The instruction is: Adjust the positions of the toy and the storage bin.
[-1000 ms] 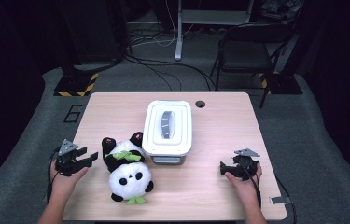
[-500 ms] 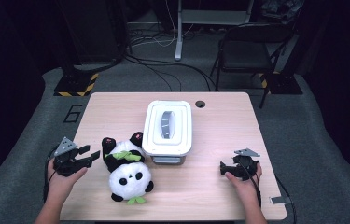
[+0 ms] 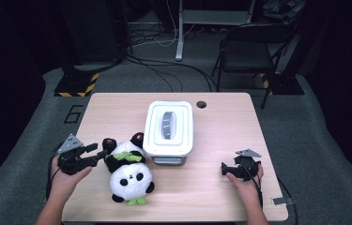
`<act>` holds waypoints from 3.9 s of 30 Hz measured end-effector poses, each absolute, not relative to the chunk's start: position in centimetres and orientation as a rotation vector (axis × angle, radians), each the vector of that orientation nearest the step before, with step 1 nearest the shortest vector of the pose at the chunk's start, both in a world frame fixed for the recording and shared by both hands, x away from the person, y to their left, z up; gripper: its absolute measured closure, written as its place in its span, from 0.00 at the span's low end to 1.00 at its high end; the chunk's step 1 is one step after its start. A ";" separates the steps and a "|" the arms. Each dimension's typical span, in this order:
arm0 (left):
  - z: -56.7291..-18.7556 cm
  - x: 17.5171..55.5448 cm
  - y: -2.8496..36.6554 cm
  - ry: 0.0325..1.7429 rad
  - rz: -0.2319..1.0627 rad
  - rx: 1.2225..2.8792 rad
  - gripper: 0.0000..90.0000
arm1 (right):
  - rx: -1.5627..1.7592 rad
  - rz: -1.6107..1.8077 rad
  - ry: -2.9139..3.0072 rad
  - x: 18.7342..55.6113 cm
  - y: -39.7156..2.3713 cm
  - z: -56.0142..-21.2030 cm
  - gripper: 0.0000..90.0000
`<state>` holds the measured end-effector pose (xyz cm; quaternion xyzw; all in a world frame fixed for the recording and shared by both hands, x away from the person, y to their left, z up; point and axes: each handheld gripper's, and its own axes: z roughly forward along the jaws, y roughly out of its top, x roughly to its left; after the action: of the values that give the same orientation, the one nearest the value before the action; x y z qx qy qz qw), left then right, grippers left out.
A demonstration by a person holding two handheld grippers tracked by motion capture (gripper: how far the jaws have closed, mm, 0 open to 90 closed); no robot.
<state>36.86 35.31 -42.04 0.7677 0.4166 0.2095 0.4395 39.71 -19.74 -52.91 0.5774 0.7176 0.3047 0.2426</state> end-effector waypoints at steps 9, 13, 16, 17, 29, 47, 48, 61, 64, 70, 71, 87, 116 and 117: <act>-41.3 37.7 33.3 0.984 0.488 1.933 0.53 | 1.574 0.837 1.963 39.7 -19.7 -52.9 0.00; -40.9 38.2 32.3 0.959 0.473 1.945 0.53 | 1.573 0.837 1.963 39.7 -19.7 -52.9 0.00; -40.8 38.6 31.5 0.944 0.462 1.957 0.52 | 1.574 0.839 1.963 39.7 -19.7 -52.9 0.00; -40.8 38.7 31.3 0.944 0.455 1.963 0.52 | 1.573 0.838 1.964 39.7 -19.7 -52.9 0.00; -41.4 39.2 29.2 0.889 0.414 2.009 0.51 | 1.572 0.838 1.966 39.7 -19.7 -52.9 0.00; -42.4 38.6 29.5 0.857 0.352 2.007 0.54 | 1.573 0.838 1.971 39.7 -19.6 -52.9 0.00; -42.5 38.6 29.5 0.854 0.347 2.012 0.54 | 1.573 0.838 1.971 39.7 -19.6 -52.9 0.00; -43.2 38.6 29.1 0.834 0.319 2.034 0.54 | 1.574 0.839 1.971 39.7 -19.6 -52.9 0.00; -43.4 38.6 29.3 0.824 0.321 2.034 0.55 | 1.574 0.839 1.970 39.7 -19.6 -52.9 0.00; -43.9 38.7 29.5 0.790 0.324 2.049 0.55 | 1.573 0.838 1.970 39.7 -19.6 -52.9 0.00; -44.0 38.6 29.5 0.794 0.321 2.049 0.55 | 1.573 0.838 1.971 39.7 -19.6 -52.9 0.00; -45.2 38.6 29.3 0.774 0.359 2.092 0.60 | 1.573 0.839 1.970 39.7 -19.6 -52.9 0.00; -43.0 38.4 32.4 0.839 0.431 1.909 0.99 | 1.571 0.840 1.973 39.7 -19.6 -52.9 0.00; -42.9 38.5 32.6 0.844 0.442 1.903 0.99 | 1.570 0.839 1.973 39.7 -19.6 -52.9 0.00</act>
<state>38.48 32.57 -42.87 0.7818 0.3468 0.1817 0.4852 39.71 -19.62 -52.91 0.5735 0.7209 0.3067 0.2395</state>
